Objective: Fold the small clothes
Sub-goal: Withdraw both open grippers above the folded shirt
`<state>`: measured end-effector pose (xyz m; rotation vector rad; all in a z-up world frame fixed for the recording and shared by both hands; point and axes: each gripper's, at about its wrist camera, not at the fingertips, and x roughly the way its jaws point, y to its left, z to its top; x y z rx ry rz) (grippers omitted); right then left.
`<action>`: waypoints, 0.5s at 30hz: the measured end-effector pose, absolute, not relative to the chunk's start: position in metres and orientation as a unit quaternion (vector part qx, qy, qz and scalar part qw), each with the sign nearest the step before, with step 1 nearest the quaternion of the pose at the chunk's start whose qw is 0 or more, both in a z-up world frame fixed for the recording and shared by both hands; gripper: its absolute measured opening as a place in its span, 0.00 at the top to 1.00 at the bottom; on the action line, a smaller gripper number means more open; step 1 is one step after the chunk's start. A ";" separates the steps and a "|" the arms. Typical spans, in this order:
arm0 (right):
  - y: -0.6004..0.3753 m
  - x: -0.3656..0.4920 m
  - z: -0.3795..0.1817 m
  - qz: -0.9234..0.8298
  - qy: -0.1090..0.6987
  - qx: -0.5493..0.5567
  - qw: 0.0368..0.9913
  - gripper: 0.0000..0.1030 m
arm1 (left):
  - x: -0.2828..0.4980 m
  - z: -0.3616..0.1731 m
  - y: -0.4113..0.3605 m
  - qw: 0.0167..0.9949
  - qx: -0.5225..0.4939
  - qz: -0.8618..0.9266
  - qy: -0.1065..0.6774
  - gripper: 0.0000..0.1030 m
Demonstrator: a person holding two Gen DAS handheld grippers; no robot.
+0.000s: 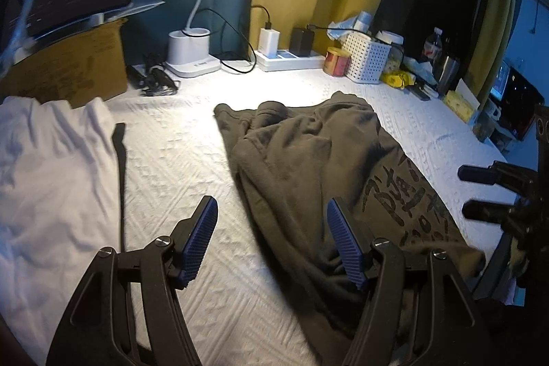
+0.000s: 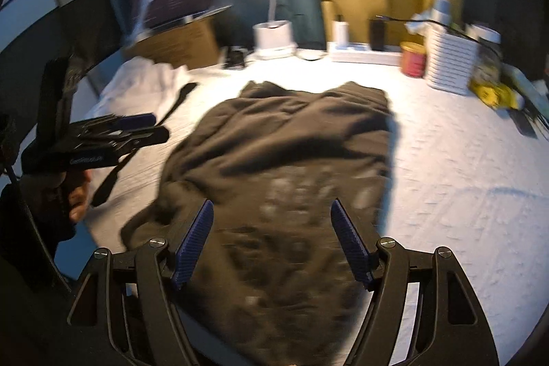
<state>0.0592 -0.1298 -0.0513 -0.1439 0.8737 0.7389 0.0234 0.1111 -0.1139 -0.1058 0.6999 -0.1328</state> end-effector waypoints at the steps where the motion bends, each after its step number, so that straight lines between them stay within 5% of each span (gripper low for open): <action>1: -0.135 0.064 -0.052 0.345 0.413 -0.065 0.840 0.28 | 0.029 -0.114 0.109 0.935 -0.048 -0.066 0.344 0.36; 15: -0.153 0.159 -0.074 0.298 0.427 -0.055 0.852 0.28 | 0.109 -0.119 0.103 0.933 0.020 -0.077 0.351 0.36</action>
